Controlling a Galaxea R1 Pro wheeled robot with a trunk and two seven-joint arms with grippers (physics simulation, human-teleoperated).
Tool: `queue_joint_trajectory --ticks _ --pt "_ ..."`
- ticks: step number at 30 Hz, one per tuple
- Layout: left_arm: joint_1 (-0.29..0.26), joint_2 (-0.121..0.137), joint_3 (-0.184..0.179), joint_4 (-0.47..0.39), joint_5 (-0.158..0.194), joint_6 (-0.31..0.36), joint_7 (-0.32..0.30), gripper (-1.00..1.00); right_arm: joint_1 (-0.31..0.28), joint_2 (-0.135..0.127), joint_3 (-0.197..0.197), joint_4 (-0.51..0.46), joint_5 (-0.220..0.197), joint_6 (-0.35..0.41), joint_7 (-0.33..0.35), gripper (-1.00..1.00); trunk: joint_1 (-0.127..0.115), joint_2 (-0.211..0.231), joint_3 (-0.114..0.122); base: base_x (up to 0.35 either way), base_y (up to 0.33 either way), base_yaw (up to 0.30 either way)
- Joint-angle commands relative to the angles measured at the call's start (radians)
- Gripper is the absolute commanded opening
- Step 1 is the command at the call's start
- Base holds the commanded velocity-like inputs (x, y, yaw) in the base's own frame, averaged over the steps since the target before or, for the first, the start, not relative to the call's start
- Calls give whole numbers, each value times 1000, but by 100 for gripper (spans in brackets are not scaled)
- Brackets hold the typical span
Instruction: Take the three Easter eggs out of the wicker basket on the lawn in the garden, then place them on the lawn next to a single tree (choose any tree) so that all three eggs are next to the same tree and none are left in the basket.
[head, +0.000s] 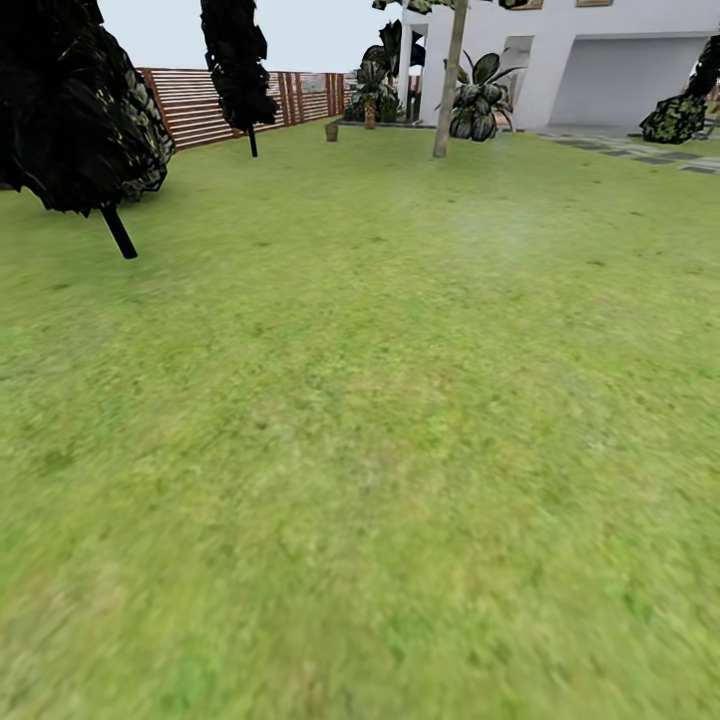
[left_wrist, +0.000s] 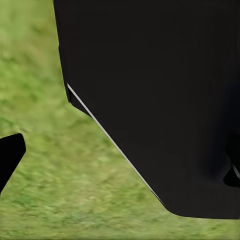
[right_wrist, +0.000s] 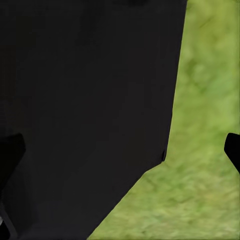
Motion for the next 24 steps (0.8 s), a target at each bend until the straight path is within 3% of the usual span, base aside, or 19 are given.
queue_joint_trajectory --ticks 1,24 --pt "1 0 1 -2 2 0 -1 100 0 0 0 1 1 -3 -1 100 0 0 1 0 0 0" --pt "1 0 1 -2 2 -1 -1 100 0 0 0 1 1 -3 -1 100 0 0 37 0 0 19"
